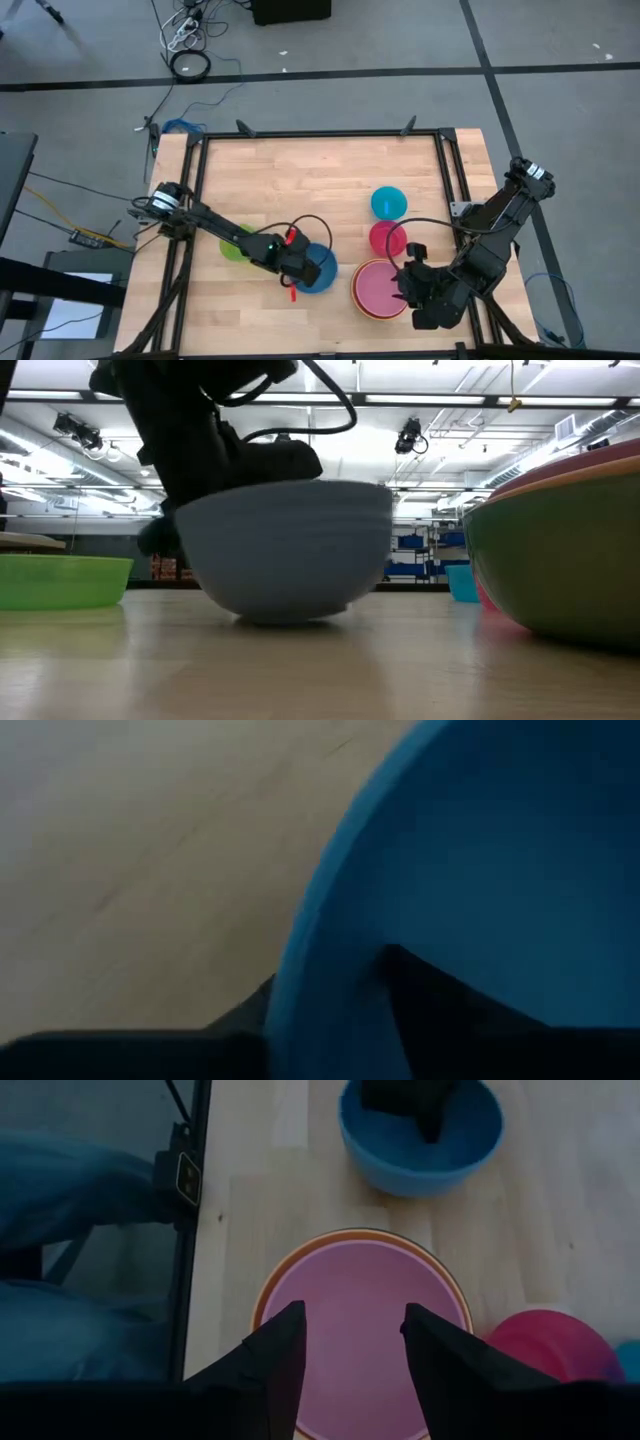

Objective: Nest bowls inside each other
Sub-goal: Stack the light blue bowl on top of the pink bowl

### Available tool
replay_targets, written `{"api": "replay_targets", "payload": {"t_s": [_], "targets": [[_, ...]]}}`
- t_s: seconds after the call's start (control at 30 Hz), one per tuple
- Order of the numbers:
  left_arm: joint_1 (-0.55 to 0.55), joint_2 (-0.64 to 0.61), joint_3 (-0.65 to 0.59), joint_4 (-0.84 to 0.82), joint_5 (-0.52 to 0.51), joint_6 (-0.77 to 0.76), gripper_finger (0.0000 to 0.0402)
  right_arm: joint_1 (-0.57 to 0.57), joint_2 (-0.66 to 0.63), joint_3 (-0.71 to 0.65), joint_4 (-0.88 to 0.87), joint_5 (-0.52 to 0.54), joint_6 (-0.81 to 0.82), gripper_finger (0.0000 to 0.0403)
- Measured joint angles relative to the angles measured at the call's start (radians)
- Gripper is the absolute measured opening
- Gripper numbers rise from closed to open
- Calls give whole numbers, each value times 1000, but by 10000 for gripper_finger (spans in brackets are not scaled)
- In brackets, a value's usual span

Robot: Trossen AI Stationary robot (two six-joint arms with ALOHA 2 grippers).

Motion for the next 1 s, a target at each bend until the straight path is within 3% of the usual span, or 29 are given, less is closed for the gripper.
{"api": "replay_targets", "payload": {"t_s": [0.13,0.3,0.57,0.67,0.87,1.0], "targets": [[0,-22,5,53,-14,50,23,0,0,0,-6,0,0,154],[2,-93,-3,178,-113,184,21,0,0,0,-25,0,0,153],[26,-188,19,548,-142,440,21,49,0,0,-48,40,33,153],[26,-184,78,566,-134,476,21,95,0,0,-115,135,103,153],[24,-130,141,558,-125,494,21,259,-1,0,-220,493,282,152],[27,-67,181,565,-126,466,21,310,-2,0,-290,585,406,152]]}}
